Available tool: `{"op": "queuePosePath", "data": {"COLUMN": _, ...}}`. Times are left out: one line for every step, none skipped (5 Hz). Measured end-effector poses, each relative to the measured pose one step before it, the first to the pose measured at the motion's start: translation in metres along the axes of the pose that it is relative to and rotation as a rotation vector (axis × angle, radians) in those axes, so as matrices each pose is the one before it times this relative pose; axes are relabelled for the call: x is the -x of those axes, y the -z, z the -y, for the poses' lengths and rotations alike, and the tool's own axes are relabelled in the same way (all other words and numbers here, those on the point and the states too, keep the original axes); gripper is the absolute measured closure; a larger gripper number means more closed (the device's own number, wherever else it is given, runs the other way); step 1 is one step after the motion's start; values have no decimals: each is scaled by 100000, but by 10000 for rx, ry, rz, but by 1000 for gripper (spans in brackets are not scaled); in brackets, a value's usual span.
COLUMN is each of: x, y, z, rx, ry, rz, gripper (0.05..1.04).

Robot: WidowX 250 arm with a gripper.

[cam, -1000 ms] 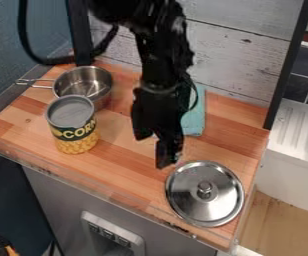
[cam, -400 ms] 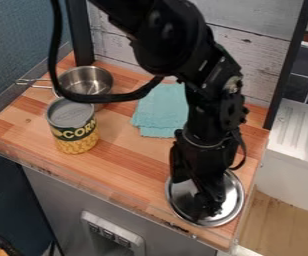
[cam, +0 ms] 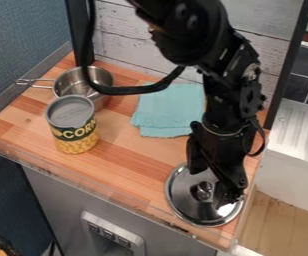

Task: Move the pot cover on top of the silver pot

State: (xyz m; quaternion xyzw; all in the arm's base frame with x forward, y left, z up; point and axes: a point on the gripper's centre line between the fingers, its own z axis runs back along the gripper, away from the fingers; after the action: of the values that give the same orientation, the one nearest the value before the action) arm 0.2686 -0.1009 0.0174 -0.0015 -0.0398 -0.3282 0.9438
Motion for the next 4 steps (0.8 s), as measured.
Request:
{"op": "queuePosePath", "data": {"x": -285, "y": 842, "z": -177, "rx": -20, "ry": -65, "rz": -103, "gripper": 136}}
{"op": "queuePosePath", "data": {"x": 113, "y": 910, "z": -236, "rx": -131, "ry": -12, "rz": -135, "gripper": 424}}
{"op": "queuePosePath", "data": {"x": 299, "y": 172, "z": -341, "rx": -242, "ry": 178, "rz": -20, "gripper": 722}}
{"op": "queuePosePath", "data": {"x": 520, "y": -77, "z": -299, "rx": -53, "ry": 51, "rz": 26, "gripper": 801}}
